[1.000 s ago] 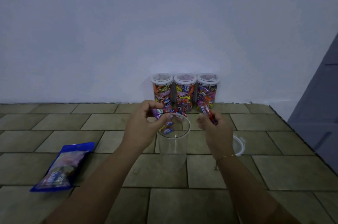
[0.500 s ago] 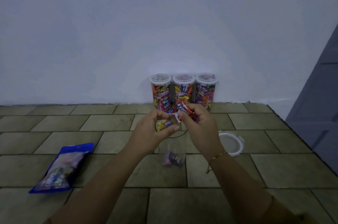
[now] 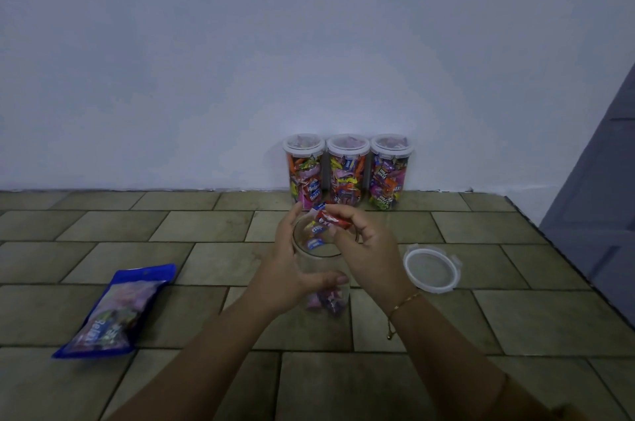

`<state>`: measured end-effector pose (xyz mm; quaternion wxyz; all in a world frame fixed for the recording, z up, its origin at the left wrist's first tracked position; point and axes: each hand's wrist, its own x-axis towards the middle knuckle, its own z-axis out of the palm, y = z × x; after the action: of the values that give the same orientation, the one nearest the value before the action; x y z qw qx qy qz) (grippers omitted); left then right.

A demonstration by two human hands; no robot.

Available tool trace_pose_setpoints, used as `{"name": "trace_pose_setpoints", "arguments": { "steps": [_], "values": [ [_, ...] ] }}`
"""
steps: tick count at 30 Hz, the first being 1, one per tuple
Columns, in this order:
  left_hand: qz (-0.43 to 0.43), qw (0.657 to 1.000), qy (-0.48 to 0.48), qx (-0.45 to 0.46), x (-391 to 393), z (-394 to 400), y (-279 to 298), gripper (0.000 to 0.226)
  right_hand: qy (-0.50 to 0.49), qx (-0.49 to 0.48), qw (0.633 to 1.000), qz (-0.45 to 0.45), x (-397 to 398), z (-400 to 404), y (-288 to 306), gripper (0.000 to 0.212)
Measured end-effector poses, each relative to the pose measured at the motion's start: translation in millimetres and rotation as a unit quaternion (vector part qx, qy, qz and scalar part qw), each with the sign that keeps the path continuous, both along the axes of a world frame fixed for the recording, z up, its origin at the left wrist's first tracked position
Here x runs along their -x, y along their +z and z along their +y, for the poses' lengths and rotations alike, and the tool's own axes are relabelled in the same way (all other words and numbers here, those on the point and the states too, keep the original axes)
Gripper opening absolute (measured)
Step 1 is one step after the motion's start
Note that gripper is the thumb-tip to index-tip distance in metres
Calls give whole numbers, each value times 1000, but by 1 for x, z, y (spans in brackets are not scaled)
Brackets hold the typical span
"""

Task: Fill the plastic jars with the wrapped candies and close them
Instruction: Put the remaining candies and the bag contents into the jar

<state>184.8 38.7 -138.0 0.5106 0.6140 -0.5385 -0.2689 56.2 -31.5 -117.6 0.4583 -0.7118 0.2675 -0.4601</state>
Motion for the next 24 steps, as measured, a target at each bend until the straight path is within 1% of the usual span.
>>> {"name": "trace_pose_setpoints", "arguments": {
  "steps": [2, 5, 7, 9, 10, 11, 13, 16, 18, 19, 21, 22, 24],
  "values": [
    [19, 1000, -1, -7, 1, -1, -7, 116, 16, -14, 1000, -11, 0, -1, -2, 33],
    [26, 1000, 0, -3, -1, -4, -19, 101, 46, -40, 997, -54, -1, -1, -3, 33],
    [35, 999, 7, -2, -2, -3, -26, 96, 73, -87, 987, -112, -2, -4, -2, 33],
    [29, 999, 33, 4, -4, -3, -33, 96, 81, -156, 969, -175, -5, -10, -4, 32],
    [30, 998, 52, 9, -7, -4, -37, 96, 67, -182, 963, -186, -7, -13, -6, 30],
    [40, 997, 70, 13, -12, -5, -39, 96, 40, -200, 963, -177, -10, -18, -10, 29],
    [57, 992, 112, 18, -22, -7, -41, 100, -17, -211, 971, -113, -13, -24, -19, 31],
    [23, 985, 170, 28, -40, -13, -41, 107, -59, -183, 981, 26, -17, -32, -31, 21],
    [25, 982, 186, 32, -51, -18, -41, 98, -57, -149, 978, 132, -23, -40, -43, 25],
    [25, 980, 194, 33, -56, -21, -41, 91, -54, -118, 974, 185, -26, -45, -49, 28],
    [16, 978, 204, 45, -63, -25, -43, 83, -45, -21, 956, 289, -37, -55, -61, 33],
    [14, 977, 207, 51, -65, -26, -44, 81, -39, 26, 943, 328, -42, -60, -65, 34],
    [18, 974, 216, 59, -70, -30, -47, 83, -29, 107, 919, 379, -55, -68, -70, 39]
  ]
}}
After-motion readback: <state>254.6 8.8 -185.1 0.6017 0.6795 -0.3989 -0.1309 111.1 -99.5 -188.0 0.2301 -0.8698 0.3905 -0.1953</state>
